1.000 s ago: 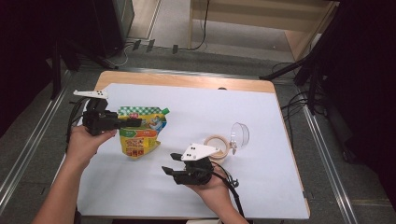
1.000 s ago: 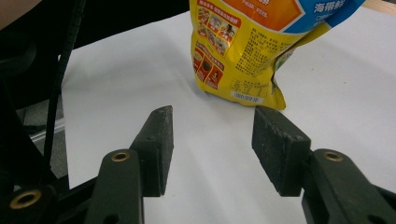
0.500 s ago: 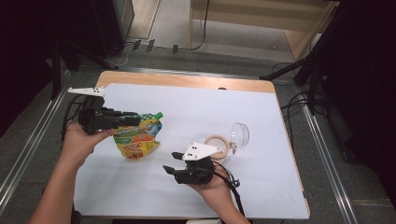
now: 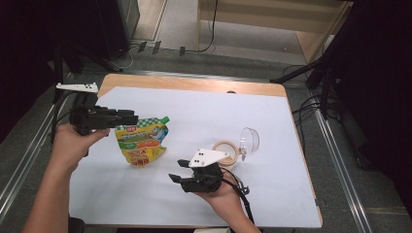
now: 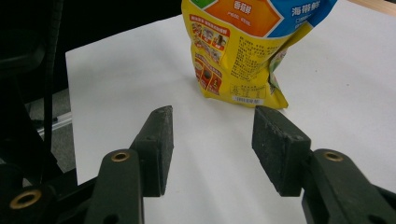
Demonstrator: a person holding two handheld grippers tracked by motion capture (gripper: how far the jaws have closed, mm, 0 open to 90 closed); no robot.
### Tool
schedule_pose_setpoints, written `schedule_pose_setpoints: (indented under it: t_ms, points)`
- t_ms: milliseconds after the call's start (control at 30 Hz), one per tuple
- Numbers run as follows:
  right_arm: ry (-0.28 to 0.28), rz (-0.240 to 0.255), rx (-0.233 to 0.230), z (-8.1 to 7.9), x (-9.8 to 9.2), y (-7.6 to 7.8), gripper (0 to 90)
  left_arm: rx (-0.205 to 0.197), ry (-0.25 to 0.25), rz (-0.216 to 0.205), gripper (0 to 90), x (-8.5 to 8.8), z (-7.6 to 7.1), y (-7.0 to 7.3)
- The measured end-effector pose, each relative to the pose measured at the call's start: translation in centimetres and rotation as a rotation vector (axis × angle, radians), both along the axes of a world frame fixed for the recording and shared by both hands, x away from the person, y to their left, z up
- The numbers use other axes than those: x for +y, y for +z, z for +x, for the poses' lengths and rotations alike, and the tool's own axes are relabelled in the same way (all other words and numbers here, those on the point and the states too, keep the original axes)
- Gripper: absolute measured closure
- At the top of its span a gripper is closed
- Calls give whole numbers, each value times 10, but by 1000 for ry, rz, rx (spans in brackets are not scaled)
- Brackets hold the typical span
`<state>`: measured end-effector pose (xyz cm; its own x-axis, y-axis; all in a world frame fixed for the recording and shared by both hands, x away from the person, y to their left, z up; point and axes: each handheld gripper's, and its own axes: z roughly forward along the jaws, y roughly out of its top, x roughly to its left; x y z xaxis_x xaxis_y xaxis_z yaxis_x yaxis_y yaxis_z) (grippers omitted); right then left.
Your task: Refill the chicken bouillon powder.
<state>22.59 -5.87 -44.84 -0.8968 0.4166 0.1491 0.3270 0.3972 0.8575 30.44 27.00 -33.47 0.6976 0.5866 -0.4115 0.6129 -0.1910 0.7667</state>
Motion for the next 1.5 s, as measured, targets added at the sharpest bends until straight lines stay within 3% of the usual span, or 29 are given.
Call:
schedule_pose_setpoints:
  t_ms: [67,267,400,567,700,1033,1167,1300,1400,1500]
  points:
    - [0,-2,2,0,0,0,501,15,9,-12,598,2,1,4]
    - [2,-5,5,2,-1,-1,501,-8,52,0,584,9,9,12]
    - [6,-8,5,2,-1,1,501,18,79,7,545,13,16,9]
    - [0,-4,5,2,-4,4,501,-34,111,42,468,18,23,3]
    - [-8,2,15,3,-9,8,505,-52,123,61,440,22,27,-6]
    - [-20,4,20,5,-18,15,505,-28,145,83,436,28,36,-31]
    - [-28,5,22,7,-22,17,505,-45,134,90,434,27,39,-41]
    - [-37,6,19,9,-26,21,505,-20,135,122,434,25,44,-53]
    - [-47,12,22,11,-31,23,506,-2,127,115,435,25,46,-60]
    - [-57,25,19,13,-35,26,511,-4,162,122,438,23,47,-64]
